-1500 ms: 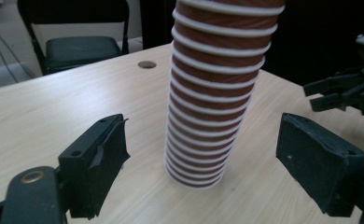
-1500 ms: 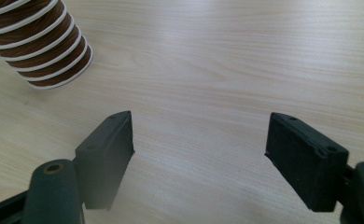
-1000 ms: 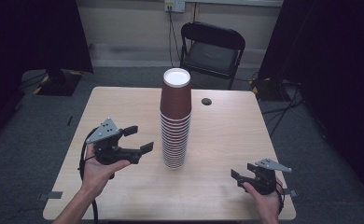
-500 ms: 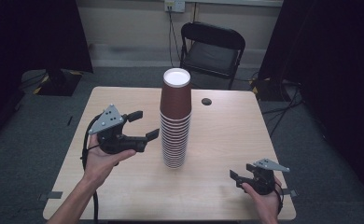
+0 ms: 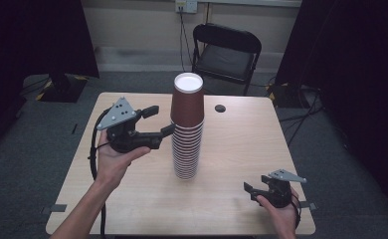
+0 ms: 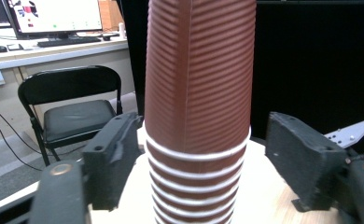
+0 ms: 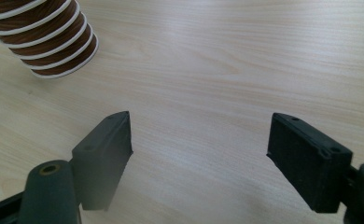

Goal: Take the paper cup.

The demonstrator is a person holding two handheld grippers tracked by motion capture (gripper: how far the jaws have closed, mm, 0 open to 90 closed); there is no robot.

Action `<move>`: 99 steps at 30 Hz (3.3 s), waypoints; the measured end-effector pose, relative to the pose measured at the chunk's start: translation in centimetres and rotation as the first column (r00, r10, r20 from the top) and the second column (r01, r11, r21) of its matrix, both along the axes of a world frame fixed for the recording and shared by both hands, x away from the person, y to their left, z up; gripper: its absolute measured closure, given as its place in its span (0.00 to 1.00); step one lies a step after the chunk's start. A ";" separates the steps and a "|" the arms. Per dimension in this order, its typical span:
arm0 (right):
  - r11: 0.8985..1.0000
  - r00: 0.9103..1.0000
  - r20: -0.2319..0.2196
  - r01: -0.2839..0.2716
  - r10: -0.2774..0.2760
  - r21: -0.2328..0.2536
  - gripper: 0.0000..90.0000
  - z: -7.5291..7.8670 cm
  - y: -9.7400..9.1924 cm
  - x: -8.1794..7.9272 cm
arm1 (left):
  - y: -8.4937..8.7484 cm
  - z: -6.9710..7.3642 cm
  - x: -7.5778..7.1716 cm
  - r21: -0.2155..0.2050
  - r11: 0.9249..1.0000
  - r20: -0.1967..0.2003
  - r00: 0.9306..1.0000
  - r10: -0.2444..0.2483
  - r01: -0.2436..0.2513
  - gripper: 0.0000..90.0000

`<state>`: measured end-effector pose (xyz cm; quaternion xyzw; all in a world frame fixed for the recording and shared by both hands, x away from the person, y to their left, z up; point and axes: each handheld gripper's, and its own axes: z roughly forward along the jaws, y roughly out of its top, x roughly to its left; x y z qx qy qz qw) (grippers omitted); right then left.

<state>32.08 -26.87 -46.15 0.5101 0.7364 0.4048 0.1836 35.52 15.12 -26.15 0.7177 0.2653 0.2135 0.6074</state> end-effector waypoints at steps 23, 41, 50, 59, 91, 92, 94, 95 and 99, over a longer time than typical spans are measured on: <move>1.000 1.000 0.019 -0.005 0.006 -0.024 0.23 0.2 0.4 -0.2 | -4.5 4.3 3.9 0.061 0.998 -0.032 0.999 -0.028 0.030 0.15; 1.000 1.000 0.025 -0.006 0.006 -0.027 0.24 0.2 0.5 -0.3 | -6.6 2.0 6.3 0.094 0.995 -0.080 0.996 -0.029 0.036 0.14; 0.999 1.000 0.019 0.017 -0.016 -0.032 0.27 0.1 0.4 -0.3 | -6.5 1.7 6.5 0.082 0.995 -0.093 0.995 -0.047 0.055 0.14; 0.999 1.000 0.014 0.018 -0.017 -0.033 0.26 0.1 0.3 -0.2 | -6.4 1.3 6.6 0.079 0.994 -0.093 0.994 -0.062 0.070 0.13; 1.000 1.000 0.028 0.003 -0.003 -0.029 0.23 0.1 0.5 -0.3 | -6.3 4.4 6.4 0.025 0.997 -0.062 0.996 -0.068 0.070 0.15; 1.000 1.000 0.028 0.002 -0.001 -0.028 0.23 0.1 0.5 -0.3 | -6.4 4.5 6.4 0.012 0.997 -0.058 0.996 -0.072 0.073 0.15; 1.000 1.000 0.029 0.001 0.000 -0.029 0.23 0.1 0.5 -0.3 | -6.3 4.7 6.3 0.009 0.997 -0.048 0.996 -0.074 0.074 0.15; 1.000 1.000 0.028 0.000 0.001 -0.027 0.23 0.1 0.5 -0.3 | -6.3 4.8 6.2 0.009 0.997 -0.038 0.997 -0.072 0.072 0.15; 1.000 1.000 0.029 -0.001 0.002 -0.027 0.23 0.1 0.5 -0.3 | -6.3 5.1 6.1 -0.014 0.998 -0.029 0.997 -0.065 0.065 0.15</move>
